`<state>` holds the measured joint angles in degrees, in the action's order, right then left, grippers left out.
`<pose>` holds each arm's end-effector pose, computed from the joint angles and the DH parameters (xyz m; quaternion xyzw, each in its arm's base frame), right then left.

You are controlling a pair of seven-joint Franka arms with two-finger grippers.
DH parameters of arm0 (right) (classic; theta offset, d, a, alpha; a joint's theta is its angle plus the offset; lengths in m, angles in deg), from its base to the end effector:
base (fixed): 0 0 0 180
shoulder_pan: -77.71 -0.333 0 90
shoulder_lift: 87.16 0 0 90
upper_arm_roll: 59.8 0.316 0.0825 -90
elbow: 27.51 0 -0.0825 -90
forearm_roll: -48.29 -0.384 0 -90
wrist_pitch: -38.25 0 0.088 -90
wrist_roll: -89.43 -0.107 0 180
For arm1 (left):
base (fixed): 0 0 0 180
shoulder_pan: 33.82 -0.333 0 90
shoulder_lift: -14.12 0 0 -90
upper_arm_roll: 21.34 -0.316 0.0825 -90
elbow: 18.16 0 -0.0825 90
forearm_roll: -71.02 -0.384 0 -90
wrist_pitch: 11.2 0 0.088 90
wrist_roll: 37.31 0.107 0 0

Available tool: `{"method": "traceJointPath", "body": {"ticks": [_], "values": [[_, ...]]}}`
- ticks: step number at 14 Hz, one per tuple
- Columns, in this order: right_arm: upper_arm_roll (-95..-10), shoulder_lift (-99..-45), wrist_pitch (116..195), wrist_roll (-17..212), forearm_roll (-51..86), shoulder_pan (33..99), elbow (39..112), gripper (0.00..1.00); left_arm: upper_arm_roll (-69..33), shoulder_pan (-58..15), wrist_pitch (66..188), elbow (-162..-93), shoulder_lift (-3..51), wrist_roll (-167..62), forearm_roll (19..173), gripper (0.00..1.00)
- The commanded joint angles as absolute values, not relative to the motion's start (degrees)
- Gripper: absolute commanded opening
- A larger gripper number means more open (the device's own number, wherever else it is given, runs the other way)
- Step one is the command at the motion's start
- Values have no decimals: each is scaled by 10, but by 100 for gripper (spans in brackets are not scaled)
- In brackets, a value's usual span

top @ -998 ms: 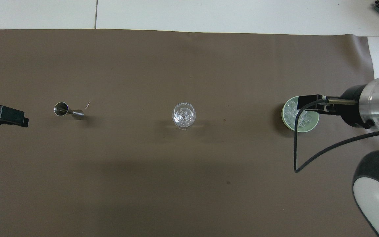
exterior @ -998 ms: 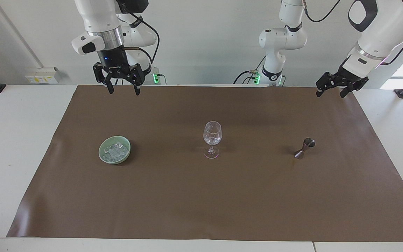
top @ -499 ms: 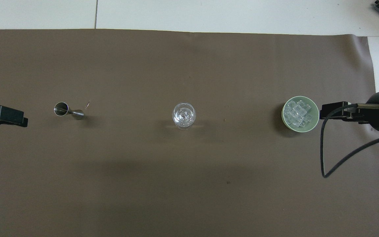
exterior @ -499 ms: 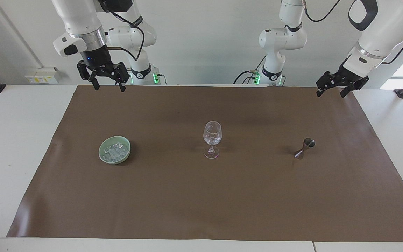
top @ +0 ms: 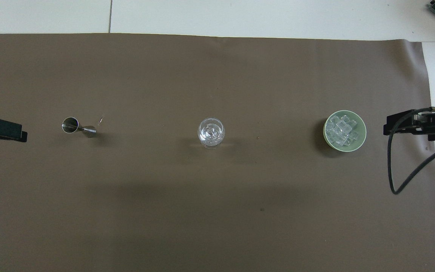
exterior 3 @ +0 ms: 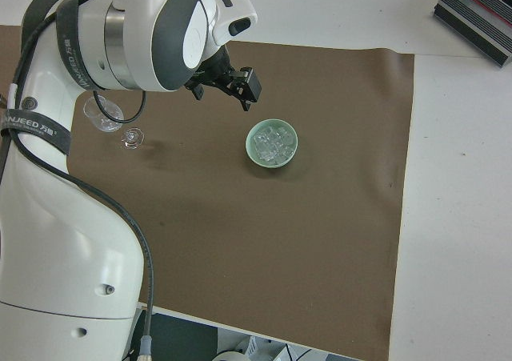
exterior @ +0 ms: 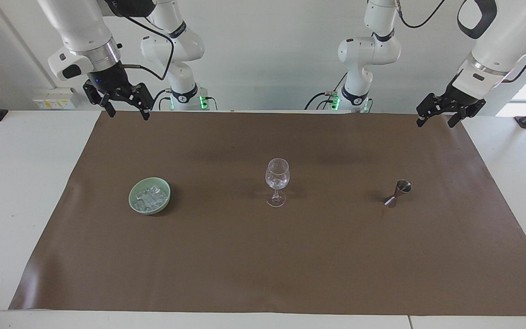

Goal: Pour wine and add ice with both arms

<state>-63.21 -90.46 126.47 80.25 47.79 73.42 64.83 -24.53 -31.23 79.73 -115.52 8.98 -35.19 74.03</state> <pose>0.5332 0.0082 0.6339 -0.9973 0.0722 0.0077 0.0054 0.5264 0.0013 0.6138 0.9994 -0.0127 -0.0106 0.0290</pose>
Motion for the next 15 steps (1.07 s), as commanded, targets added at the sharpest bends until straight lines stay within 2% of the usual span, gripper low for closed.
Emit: {"method": "traceJointPath", "body": {"ticks": [1, 15], "values": [[-627, -906, 1253, 817, 484, 745, 648, 100, -245, -310, 800, -1132, 95, -345, 727, 100], [-627, -909, 1257, 828, 486, 745, 650, 100, -245, -310, 794, -1142, 89, -349, 729, 100]]}}
